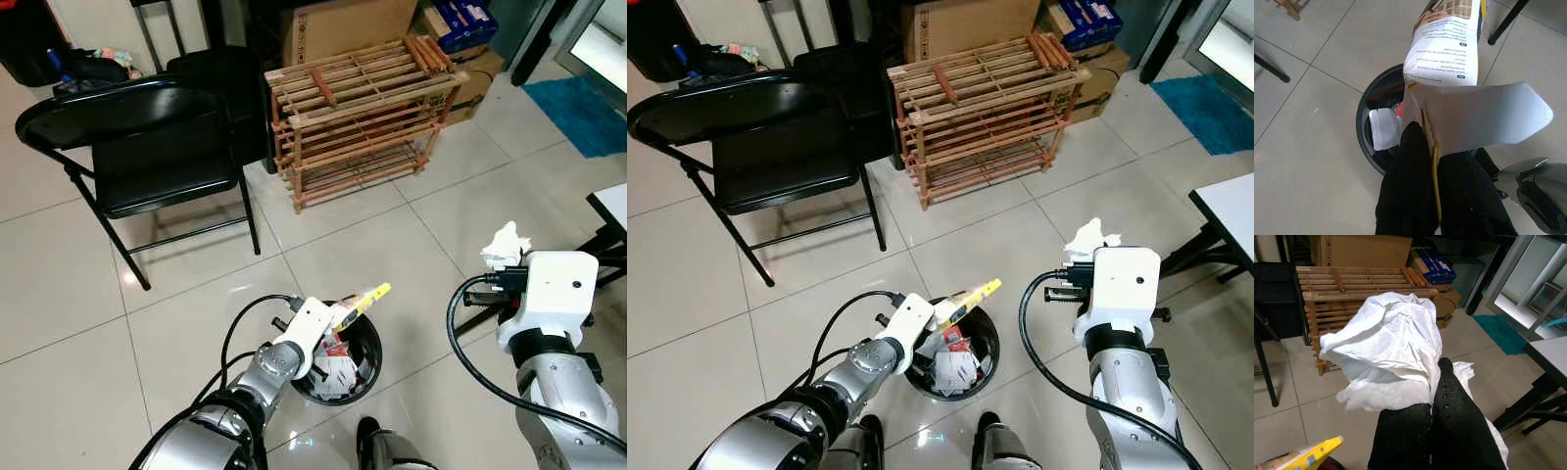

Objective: Picking trash to rubbish bin

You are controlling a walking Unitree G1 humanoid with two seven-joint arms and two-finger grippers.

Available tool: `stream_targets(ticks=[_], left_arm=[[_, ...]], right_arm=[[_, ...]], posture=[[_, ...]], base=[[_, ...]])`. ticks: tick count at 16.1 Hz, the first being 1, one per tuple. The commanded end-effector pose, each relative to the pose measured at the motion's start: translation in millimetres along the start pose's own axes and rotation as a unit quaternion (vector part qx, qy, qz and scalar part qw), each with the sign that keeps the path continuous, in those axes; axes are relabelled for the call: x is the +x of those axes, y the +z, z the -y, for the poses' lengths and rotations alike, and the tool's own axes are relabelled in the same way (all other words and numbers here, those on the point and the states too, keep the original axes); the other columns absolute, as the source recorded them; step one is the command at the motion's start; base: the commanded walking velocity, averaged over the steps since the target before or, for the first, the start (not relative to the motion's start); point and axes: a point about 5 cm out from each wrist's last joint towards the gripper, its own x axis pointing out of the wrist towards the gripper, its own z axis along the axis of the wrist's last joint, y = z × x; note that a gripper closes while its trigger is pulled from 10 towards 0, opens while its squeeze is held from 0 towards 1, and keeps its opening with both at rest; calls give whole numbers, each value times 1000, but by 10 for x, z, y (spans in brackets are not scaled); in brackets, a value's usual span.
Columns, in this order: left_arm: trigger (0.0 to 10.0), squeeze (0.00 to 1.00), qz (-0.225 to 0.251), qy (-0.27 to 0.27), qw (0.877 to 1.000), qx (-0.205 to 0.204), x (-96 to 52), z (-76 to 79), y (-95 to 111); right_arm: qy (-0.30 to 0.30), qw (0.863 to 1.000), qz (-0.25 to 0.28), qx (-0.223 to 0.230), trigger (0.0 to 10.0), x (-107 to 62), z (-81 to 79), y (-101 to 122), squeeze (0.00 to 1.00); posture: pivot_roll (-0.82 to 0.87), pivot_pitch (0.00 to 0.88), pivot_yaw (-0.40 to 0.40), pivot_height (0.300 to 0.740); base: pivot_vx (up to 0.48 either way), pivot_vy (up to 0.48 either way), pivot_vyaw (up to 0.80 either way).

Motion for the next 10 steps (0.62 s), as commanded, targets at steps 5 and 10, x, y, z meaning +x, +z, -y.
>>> stream_targets(ticks=[5, 10], left_arm=[[10000, 0, -33, 0, 999, 9, -32, 15, -187], [10000, 0, -44, 4, 999, 15, -51, -17, -255]], right_arm=[[-4, 1000, 4, -7, 10000, -12, 37, 40, 0], [-4, 1000, 6, -9, 10000, 4, 51, 53, 0]], posture=[[-156, 263, -13, 740], [-153, 260, -15, 740]], base=[[0, 0, 0], [0, 0, 0]])
